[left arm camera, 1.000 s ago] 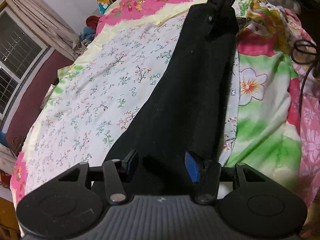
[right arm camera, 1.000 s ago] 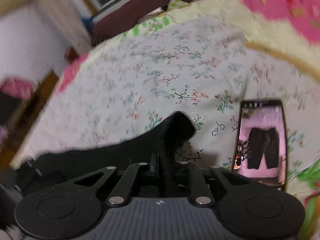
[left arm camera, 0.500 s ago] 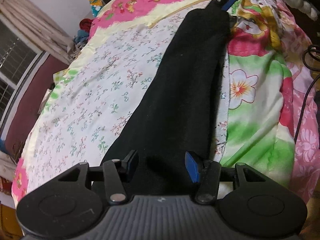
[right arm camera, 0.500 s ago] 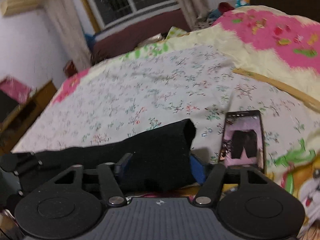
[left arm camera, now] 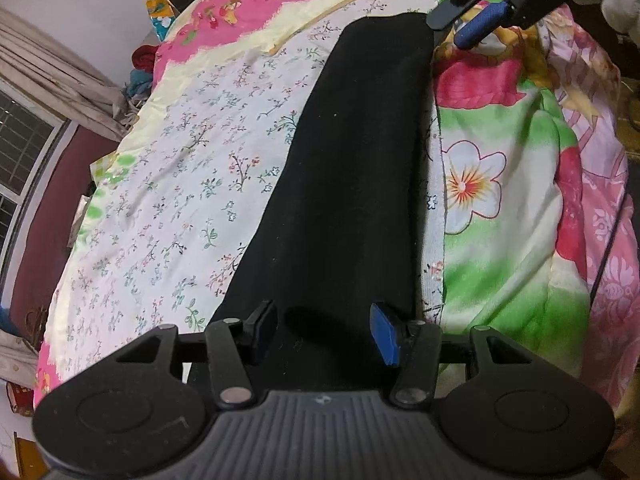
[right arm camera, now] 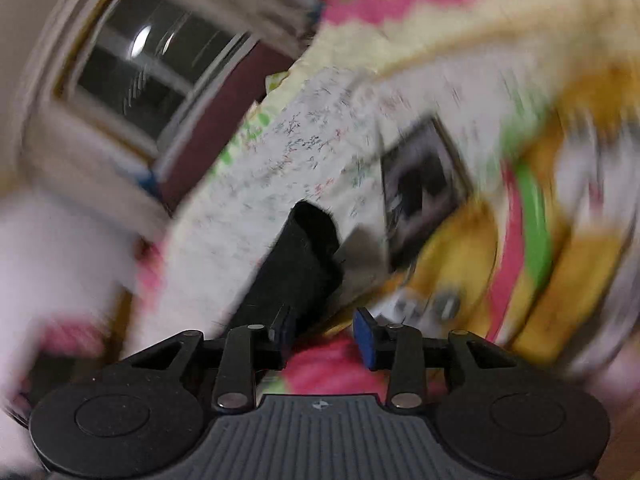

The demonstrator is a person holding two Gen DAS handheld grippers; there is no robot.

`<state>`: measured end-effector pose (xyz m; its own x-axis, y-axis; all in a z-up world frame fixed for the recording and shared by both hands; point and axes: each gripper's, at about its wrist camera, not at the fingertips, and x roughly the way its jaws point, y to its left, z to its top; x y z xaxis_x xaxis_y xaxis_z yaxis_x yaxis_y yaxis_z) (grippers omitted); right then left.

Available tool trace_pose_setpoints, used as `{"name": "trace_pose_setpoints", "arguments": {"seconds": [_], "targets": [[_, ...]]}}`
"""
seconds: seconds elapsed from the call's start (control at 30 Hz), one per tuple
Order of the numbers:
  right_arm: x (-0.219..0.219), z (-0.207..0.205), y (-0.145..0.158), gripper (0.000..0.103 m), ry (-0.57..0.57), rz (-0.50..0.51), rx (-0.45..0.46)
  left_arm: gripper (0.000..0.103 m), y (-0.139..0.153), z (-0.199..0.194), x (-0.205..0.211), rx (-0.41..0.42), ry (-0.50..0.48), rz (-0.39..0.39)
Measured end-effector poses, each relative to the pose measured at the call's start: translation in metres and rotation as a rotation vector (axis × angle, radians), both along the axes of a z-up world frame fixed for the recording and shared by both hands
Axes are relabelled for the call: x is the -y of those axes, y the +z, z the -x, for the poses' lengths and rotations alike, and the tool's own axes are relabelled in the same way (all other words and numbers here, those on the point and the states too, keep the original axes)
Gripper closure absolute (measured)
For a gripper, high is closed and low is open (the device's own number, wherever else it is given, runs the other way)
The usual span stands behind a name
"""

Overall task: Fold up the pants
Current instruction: 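Grasp the pants end with the right tool and lift it toward the left tool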

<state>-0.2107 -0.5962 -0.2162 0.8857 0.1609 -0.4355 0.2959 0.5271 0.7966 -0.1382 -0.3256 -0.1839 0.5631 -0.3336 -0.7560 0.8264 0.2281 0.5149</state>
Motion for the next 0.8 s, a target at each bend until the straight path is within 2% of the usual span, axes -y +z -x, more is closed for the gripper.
{"name": "trace_pose_setpoints", "arguments": {"seconds": [0.1,0.17,0.23,0.27,0.3,0.37,0.43,0.53,0.6,0.63,0.67,0.73,0.8], "targets": [[-0.011,-0.006,-0.01,0.066,-0.062,-0.047,0.048,0.043,-0.002,0.001,0.004,0.005,-0.009,-0.013],[-0.016,-0.013,-0.012,0.067,-0.126,-0.04,0.053,0.043,0.0,0.003,0.006,0.014,-0.023,-0.023],[-0.023,-0.019,-0.004,0.076,-0.176,0.014,0.059,0.043,0.003,0.005,0.005,0.011,-0.031,-0.028],[-0.027,-0.021,0.002,0.091,-0.181,0.038,0.073,0.043,0.003,0.005,0.005,0.011,-0.034,-0.032],[-0.033,-0.024,0.009,0.1,-0.176,0.07,0.088,0.043,0.002,0.006,0.006,0.013,-0.037,-0.035],[-0.046,-0.031,0.022,0.1,-0.145,0.106,0.124,0.043,0.0,0.006,0.007,0.015,-0.039,-0.042],[-0.054,-0.045,0.022,0.101,-0.102,0.094,0.139,0.043,-0.001,0.007,0.01,0.02,-0.041,-0.046],[-0.056,-0.063,0.014,0.101,-0.069,-0.054,0.194,0.043,0.002,0.009,0.01,0.018,-0.041,-0.043],[-0.055,-0.069,0.017,0.101,-0.079,-0.139,0.309,0.043,0.003,0.01,0.007,0.009,-0.041,-0.038],[-0.054,-0.075,0.016,0.101,-0.073,-0.235,0.372,0.043,0.001,0.01,0.007,0.004,-0.038,-0.041],[-0.057,-0.082,0.018,0.101,-0.051,-0.275,0.405,0.043,-0.001,0.01,0.007,0.006,-0.035,-0.048],[-0.073,-0.094,0.021,0.101,0.024,-0.271,0.41,0.043,-0.002,0.011,0.008,0.01,-0.043,-0.056],[-0.074,-0.098,0.0,0.101,0.057,-0.403,0.383,0.042,-0.002,0.011,0.006,0.007,-0.05,-0.051]]}}
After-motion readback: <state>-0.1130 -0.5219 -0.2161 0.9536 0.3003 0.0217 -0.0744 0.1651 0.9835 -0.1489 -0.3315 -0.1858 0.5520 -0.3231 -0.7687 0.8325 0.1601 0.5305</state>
